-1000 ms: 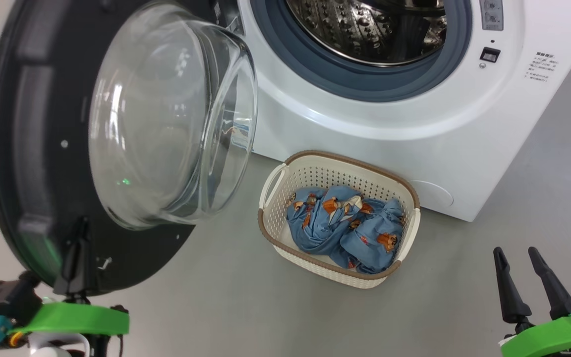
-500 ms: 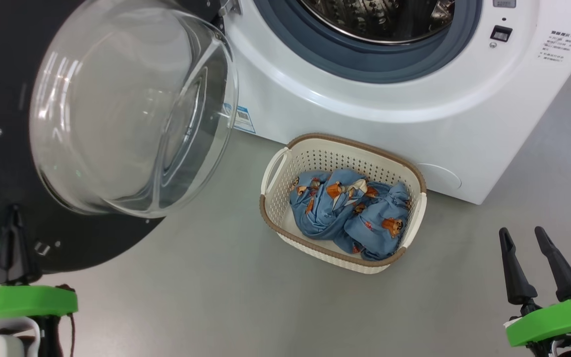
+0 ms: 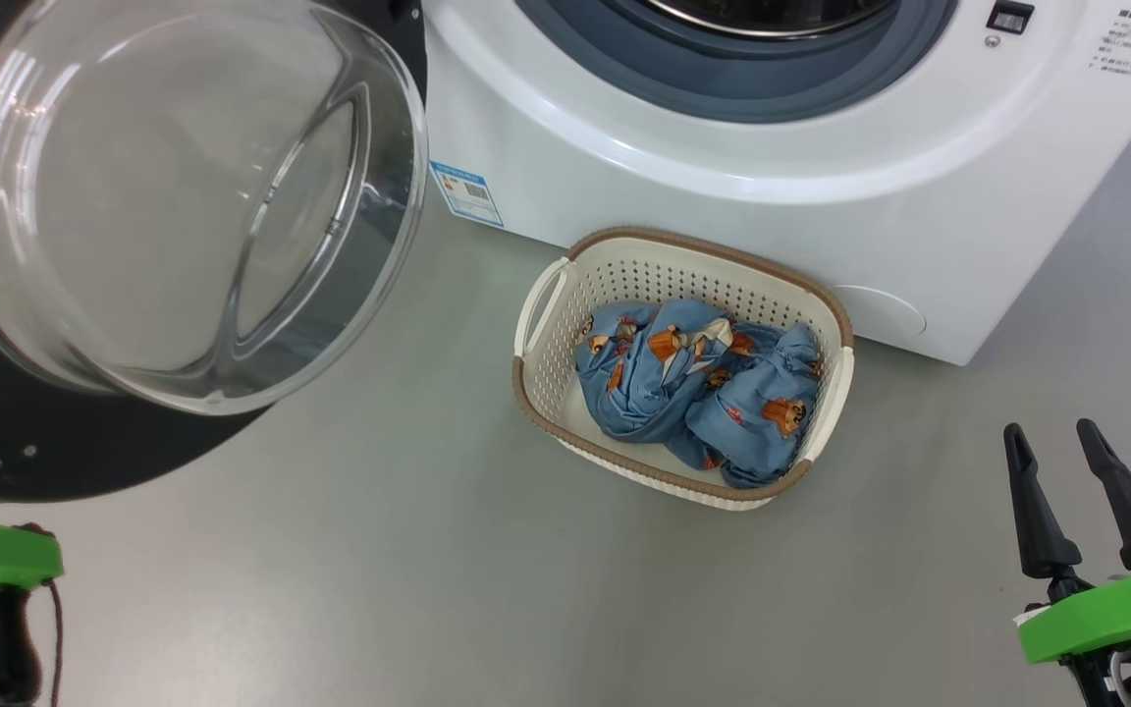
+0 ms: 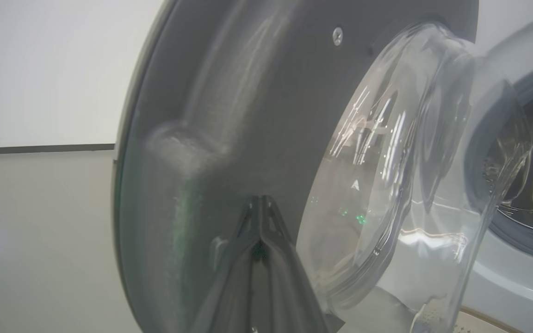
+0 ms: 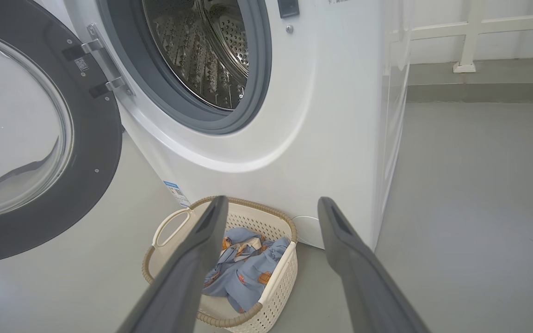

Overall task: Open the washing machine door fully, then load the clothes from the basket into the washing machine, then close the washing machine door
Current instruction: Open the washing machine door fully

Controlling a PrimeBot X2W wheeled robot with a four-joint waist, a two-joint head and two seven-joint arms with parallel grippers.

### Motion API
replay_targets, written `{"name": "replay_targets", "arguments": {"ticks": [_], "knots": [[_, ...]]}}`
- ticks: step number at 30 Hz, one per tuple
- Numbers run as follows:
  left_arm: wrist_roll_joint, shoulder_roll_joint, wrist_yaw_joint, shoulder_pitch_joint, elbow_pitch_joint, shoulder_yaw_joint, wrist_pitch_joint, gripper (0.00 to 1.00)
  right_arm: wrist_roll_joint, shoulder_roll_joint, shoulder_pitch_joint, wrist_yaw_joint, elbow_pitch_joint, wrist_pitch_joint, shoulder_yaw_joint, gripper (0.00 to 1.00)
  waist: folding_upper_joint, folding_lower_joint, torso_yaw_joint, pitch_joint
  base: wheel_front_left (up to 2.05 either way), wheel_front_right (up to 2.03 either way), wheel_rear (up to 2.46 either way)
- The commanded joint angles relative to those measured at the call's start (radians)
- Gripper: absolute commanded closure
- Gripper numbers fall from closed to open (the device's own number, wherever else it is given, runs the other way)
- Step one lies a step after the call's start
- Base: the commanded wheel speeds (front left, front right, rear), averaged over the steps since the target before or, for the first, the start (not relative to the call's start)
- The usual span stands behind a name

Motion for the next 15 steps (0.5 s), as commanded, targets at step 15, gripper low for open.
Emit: {"name": "replay_targets", "arguments": {"ticks": [15], "knots": [[0.077, 0.116, -0.026, -0.141, 0.104, 0.143, -0.006, 1.00, -0.013, -0.057, -0.064, 0.006, -0.027, -0.009, 0.025, 0.00, 0.0000, 0.0000, -0.011, 0.067, 0.00, 0.00, 0.00]]}}
